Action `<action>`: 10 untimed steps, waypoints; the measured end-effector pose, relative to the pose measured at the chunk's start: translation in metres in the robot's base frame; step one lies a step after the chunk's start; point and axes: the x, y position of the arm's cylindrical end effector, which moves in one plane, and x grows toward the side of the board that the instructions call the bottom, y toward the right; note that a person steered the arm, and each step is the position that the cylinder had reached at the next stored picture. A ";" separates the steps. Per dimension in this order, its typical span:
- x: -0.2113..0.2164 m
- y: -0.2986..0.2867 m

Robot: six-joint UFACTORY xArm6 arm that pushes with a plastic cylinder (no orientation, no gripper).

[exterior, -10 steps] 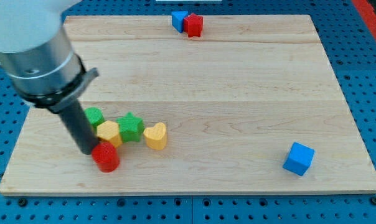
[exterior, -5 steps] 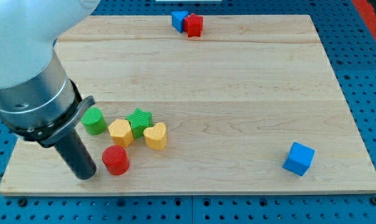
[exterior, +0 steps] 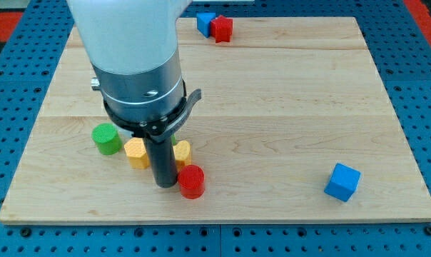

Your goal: Push red circle above the blue cube

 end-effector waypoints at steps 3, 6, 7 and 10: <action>0.020 0.020; 0.007 0.028; 0.000 0.031; -0.013 0.084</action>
